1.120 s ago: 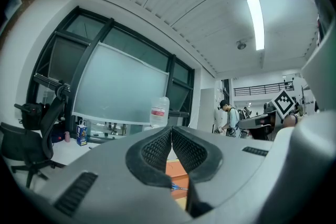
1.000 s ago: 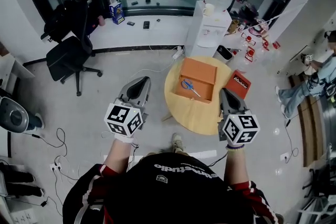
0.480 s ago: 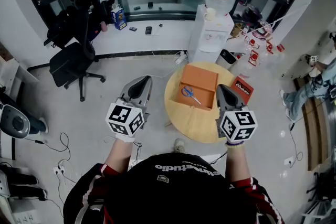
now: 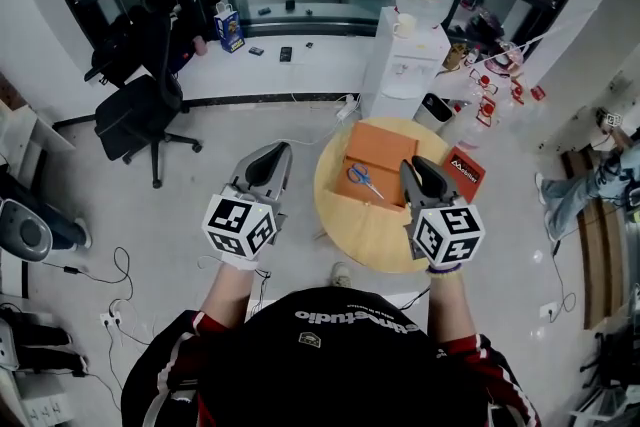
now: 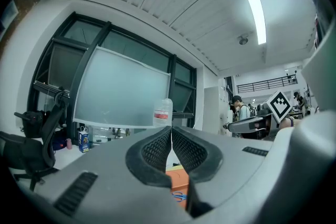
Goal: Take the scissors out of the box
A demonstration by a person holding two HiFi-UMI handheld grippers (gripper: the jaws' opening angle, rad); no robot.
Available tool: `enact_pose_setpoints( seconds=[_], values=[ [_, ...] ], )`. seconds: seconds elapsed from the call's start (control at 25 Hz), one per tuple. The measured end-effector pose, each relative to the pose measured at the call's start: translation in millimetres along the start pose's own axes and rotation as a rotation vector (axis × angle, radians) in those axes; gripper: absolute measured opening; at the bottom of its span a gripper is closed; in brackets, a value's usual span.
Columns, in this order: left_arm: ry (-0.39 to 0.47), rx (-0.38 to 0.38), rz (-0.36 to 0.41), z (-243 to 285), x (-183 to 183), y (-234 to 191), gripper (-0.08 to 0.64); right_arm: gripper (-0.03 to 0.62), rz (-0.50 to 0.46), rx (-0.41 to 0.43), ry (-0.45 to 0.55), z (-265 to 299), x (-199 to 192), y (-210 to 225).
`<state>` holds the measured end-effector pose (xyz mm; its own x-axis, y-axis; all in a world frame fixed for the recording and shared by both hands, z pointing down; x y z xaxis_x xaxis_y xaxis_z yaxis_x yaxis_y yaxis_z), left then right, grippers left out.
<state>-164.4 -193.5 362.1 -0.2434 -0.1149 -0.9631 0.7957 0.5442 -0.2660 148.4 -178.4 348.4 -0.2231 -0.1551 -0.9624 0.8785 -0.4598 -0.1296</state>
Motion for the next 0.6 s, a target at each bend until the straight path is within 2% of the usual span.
enact_pose_setpoints(
  seconds=[0.2,0.6],
  values=[
    [-0.002,-0.003,0.010,3,-2,6,0.021,0.092,-0.001,0.022,-0.005,10,-7,3],
    [0.000,0.009,0.033,8,-13,10,0.021,0.094,-0.016,0.086,-0.087,38,-38,10]
  ],
)
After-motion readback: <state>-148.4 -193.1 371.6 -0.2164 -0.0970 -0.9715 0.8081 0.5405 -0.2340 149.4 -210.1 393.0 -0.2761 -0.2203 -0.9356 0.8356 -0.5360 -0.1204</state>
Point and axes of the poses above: the fingertips, and each gripper's own axes: z forward along the fingers, y to its right, x out of its top, the point moved 9 cm from there along -z, backward along the fingers, and after that the axes turned 9 degrees about -z, right-handed, at the moved point
